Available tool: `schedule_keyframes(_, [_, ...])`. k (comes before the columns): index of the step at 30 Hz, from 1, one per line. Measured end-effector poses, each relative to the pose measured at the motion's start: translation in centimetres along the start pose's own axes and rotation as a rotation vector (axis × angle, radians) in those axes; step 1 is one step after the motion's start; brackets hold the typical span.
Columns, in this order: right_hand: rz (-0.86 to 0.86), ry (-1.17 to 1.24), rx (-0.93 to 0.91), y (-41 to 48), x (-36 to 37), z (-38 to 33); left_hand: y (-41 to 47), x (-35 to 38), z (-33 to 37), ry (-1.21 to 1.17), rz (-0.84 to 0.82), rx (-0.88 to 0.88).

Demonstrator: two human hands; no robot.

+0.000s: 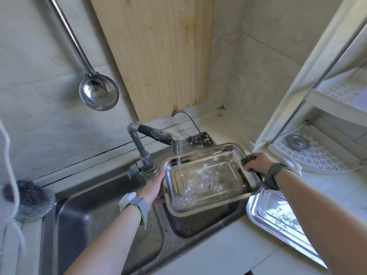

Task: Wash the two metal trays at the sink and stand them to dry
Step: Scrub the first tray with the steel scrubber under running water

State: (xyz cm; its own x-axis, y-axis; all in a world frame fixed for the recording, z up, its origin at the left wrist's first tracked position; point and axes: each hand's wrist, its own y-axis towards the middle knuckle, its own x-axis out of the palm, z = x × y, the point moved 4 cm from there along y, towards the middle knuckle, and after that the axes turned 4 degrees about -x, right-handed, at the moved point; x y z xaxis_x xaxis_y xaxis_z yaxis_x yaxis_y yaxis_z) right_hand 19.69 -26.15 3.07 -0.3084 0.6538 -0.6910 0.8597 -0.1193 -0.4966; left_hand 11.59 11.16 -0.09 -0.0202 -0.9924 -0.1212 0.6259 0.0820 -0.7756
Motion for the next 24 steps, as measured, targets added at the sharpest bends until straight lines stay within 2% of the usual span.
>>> schedule_keyframes(2, [-0.115,0.112,0.011,0.5,1.9,0.4,-0.3,0.2,0.1,-0.058,0.113,0.016])
schedule_keyframes(4, [-0.1,0.199,0.024,0.7,3.5,0.4,-0.5,-0.1,0.1,-0.115,0.235,0.074])
schedule_keyframes(6, [0.038,0.113,0.006,1.1,4.3,-0.2,-1.2,-1.1,0.2,-0.143,0.327,0.141])
schedule_keyframes(8, [0.242,-0.099,-0.012,0.6,3.7,-1.5,-1.7,-1.8,0.1,-0.148,0.36,0.16])
schedule_keyframes(9, [0.328,-0.122,-0.053,0.1,3.8,-2.8,-2.0,-2.4,0.0,-0.151,0.376,0.173])
schedule_keyframes(12, [0.433,0.048,-0.217,-2.2,5.6,-8.1,-2.1,-3.4,-0.6,-0.169,0.392,0.173])
schedule_keyframes(14, [0.383,0.154,-0.282,-3.8,8.1,-11.6,-2.1,-3.5,-0.9,-0.172,0.392,0.165])
schedule_keyframes(16, [0.242,0.177,-0.345,-5.4,11.2,-14.3,-2.3,-3.2,-1.1,-0.178,0.383,0.166])
schedule_keyframes(18, [0.115,-0.024,-0.484,-6.9,14.3,-16.0,-2.4,-3.0,-1.3,-0.195,0.386,0.167])
schedule_keyframes(21, [0.156,-0.525,-0.685,-7.2,15.8,-15.2,-2.9,-3.5,-1.6,-0.2,0.428,0.164])
schedule_keyframes(22, [0.12,-0.578,-0.624,-6.3,15.5,-14.1,-3.1,-3.5,-1.6,-0.185,0.438,0.173])
schedule_keyframes(24, [0.065,-0.527,-0.482,-4.9,15.0,-13.3,-3.3,-3.7,-1.4,-0.138,0.446,0.223])
